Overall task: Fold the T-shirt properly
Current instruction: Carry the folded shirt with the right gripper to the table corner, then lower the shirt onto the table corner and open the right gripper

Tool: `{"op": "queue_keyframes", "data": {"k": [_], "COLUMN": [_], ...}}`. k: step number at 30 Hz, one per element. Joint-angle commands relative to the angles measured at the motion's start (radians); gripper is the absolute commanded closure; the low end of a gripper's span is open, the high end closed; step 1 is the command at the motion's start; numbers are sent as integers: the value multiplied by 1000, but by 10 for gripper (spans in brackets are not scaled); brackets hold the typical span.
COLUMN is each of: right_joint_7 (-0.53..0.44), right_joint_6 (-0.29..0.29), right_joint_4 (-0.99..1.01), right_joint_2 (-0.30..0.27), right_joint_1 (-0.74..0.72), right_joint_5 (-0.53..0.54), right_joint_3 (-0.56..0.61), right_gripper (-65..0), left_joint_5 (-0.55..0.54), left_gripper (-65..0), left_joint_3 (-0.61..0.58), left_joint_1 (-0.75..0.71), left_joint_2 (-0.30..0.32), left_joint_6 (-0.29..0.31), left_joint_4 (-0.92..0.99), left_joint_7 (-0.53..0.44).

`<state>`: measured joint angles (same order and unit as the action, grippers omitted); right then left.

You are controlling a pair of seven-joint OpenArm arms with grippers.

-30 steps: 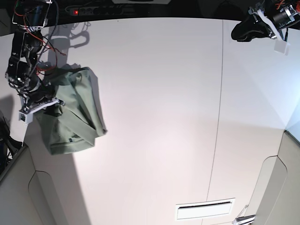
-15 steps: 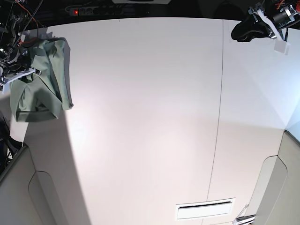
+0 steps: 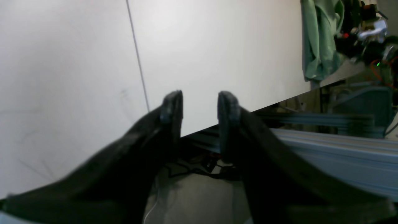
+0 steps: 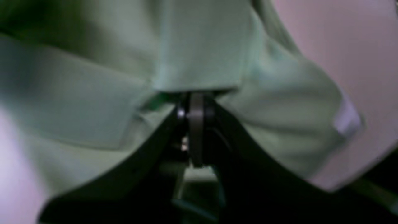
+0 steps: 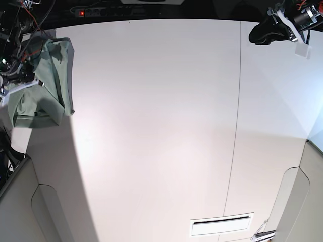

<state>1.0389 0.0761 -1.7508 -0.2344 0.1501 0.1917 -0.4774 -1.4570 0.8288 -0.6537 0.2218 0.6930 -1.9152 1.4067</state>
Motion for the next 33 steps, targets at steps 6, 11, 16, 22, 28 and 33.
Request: {"op": "queue_keyframes", "data": {"k": [6, 11, 16, 22, 28, 33], "right_joint_7": [-25, -11, -9, 19, 130, 203], "right_joint_6": [-6, -67, -85, -163, -304, -398], "right_joint_4": [-209, -368, -506, -605, -605, -605], "right_joint_2": [-15, -15, -15, -27, -108, -168], "right_joint_1": [-47, -38, 61, 236, 387, 562], "right_joint_5": [2, 3, 11, 57, 119, 280], "right_joint_3": [-3, -3, -3, -3, -3, -3], "right_gripper": [0, 0, 0, 0, 0, 0], "left_joint_5": [-26, -26, -26, -16, 71, 116], "left_gripper": [-226, -226, -225, -204, -204, -195], "left_joint_3": [7, 9, 87, 296, 391, 373], "left_joint_1": [-8, -8, -8, -10, -88, -233], "left_joint_2": [11, 11, 12, 14, 14, 14], "left_joint_6": [5, 5, 5, 5, 5, 5], "left_joint_4": [-16, -19, -40, -41, -40, -40], "left_joint_7": [-10, -10, -10, -10, -10, -10]}}
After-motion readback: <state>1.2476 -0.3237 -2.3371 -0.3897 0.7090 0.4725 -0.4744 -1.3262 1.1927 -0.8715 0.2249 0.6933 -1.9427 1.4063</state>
